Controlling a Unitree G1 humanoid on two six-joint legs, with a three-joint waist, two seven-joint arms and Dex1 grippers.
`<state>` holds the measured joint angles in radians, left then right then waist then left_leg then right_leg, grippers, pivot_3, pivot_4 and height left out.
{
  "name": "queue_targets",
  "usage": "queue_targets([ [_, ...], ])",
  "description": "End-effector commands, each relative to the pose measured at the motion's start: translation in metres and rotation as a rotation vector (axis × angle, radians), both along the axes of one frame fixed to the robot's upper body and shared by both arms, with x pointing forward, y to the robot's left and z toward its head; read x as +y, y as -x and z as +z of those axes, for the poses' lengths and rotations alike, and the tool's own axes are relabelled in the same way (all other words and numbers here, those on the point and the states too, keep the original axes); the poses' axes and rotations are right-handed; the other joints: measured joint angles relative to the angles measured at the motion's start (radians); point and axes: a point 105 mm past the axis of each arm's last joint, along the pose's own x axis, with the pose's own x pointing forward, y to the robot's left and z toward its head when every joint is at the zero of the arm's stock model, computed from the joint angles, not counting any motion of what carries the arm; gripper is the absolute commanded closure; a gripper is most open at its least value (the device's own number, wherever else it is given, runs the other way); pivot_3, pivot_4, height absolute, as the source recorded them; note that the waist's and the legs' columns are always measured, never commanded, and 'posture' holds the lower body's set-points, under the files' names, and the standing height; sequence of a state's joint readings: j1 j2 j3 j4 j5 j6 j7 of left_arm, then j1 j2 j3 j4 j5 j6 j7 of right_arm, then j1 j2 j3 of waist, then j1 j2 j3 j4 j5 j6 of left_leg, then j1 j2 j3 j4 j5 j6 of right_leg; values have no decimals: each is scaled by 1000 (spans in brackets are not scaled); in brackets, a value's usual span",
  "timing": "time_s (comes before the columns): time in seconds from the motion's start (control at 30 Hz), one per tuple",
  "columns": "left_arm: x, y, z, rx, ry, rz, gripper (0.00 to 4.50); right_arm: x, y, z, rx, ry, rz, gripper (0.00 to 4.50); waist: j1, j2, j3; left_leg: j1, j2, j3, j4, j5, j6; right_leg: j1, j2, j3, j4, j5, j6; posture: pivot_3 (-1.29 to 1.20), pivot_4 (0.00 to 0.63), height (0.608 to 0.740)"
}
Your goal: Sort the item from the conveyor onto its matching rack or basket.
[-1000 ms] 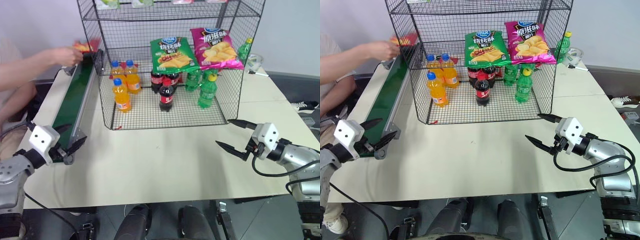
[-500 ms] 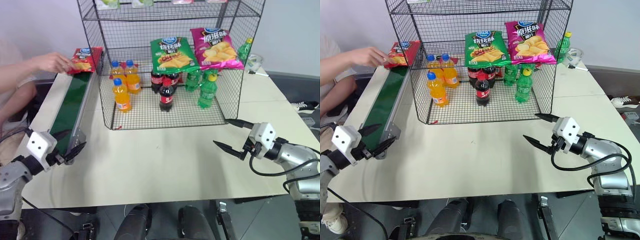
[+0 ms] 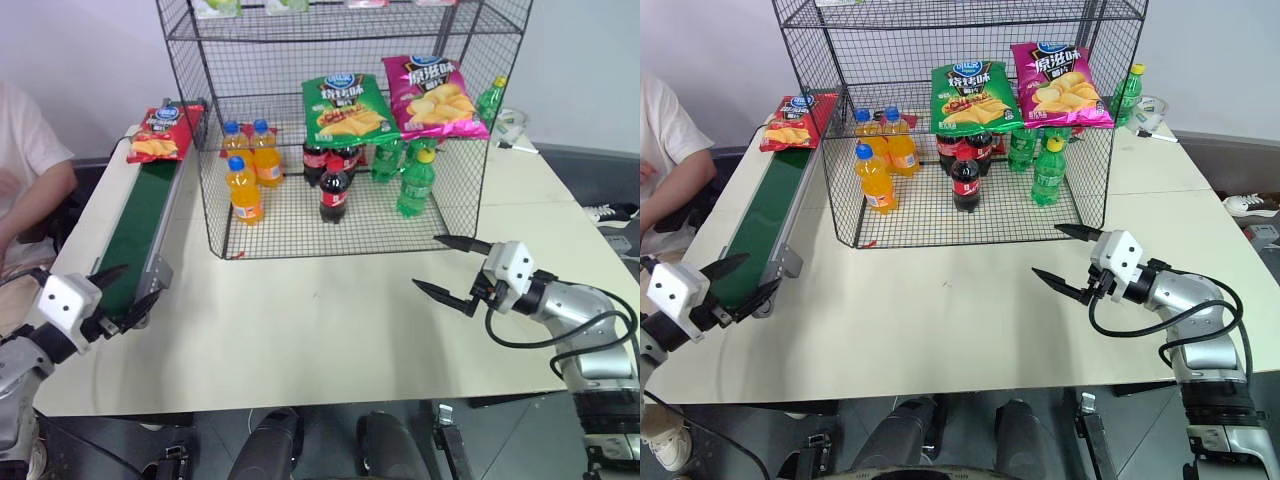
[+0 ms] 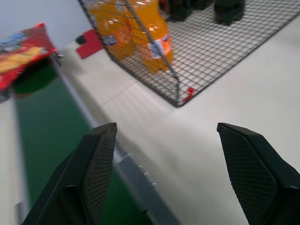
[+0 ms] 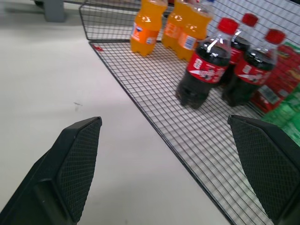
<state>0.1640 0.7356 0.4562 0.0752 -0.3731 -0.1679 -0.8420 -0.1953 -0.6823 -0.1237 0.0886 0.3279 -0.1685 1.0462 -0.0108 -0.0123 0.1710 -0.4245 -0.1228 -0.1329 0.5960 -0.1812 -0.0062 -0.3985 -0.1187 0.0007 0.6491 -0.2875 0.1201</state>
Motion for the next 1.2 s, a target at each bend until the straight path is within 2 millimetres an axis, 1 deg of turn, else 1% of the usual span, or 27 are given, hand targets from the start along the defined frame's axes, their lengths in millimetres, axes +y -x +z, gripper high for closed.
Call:
queue_targets([
  [0.03,8,5,18,-95,-78,40,934,6,-2,8,-23,-22,26,0,0,0,0,0,0,0,0,0,0,0,0,0,0,0,0,0,150,740],
  [0.1,11,8,19,-115,-98,62,934,11,-3,7,-6,-35,50,0,0,0,0,0,0,0,0,0,0,0,0,0,0,0,0,0,150,740],
  [0.17,13,14,17,-116,-115,79,934,19,0,7,35,-59,97,0,0,0,0,0,0,0,0,0,0,0,0,0,0,0,0,0,150,740],
  [0.27,12,22,13,-133,-177,75,934,32,10,4,107,-91,179,0,-1,0,0,0,0,0,0,0,0,0,0,0,0,0,0,0,150,740],
  [0.33,17,28,13,-177,-273,95,934,46,23,-5,201,-101,262,0,0,0,0,0,0,0,0,0,0,-1,0,0,0,0,0,0,150,740],
  [0.43,25,36,5,-187,-397,119,934,57,30,-11,271,-116,306,0,1,0,0,-1,0,0,-1,-1,-2,-1,0,0,-1,0,-1,0,150,740],
  [0.53,33,48,-7,-163,-478,126,934,64,28,-17,264,-83,303,0,1,0,0,-1,0,0,-1,-2,-1,-1,0,0,-2,-1,-1,0,150,740],
  [0.6,42,61,-14,-143,-613,115,934,68,23,-18,254,-81,299,0,-1,0,0,-1,0,0,-1,-2,-1,-1,0,0,-2,-1,-1,0,150,740],
  [0.63,47,66,-13,-152,-691,120,934,70,21,-17,246,-84,299,0,-3,-1,0,-1,0,0,-1,-2,-1,-2,0,0,-2,-1,-1,0,150,740],
  [0.73,60,79,-10,-191,-844,166,934,74,18,-16,238,-89,311,0,0,-1,0,-1,0,1,-2,-2,-1,-6,0,0,-2,-1,-1,0,150,740],
  [0.8,68,88,-8,-224,-892,232,934,76,17,-15,240,-92,326,0,4,-1,0,-1,0,1,-2,-2,-1,-6,0,0,-2,-1,-1,0,150,740],
  [0.87,72,95,-8,-252,-923,279,934,78,16,-14,243,-95,340,0,4,-1,0,-1,0,1,-2,-2,-1,-5,-1,0,-2,-1,-1,0,150,740],
  [1.0,68,99,-13,-289,-964,290,934,83,12,-11,243,-106,358,0,2,-1,0,-1,0,1,-2,-2,-1,-5,0,0,-2,-1,-1,0,150,740],
  [1.1,67,94,-15,-316,-962,312,934,89,12,-11,241,-107,381,0,2,-1,0,-1,0,0,-2,-2,-1,-6,0,-1,-1,0,0,0,150,740],
  [1.2,61,89,-23,-319,-947,294,934,93,12,-11,239,-108,390,0,2,-1,0,-1,0,0,-2,-2,-1,-6,0,-2,-2,0,0,0,150,740],
])
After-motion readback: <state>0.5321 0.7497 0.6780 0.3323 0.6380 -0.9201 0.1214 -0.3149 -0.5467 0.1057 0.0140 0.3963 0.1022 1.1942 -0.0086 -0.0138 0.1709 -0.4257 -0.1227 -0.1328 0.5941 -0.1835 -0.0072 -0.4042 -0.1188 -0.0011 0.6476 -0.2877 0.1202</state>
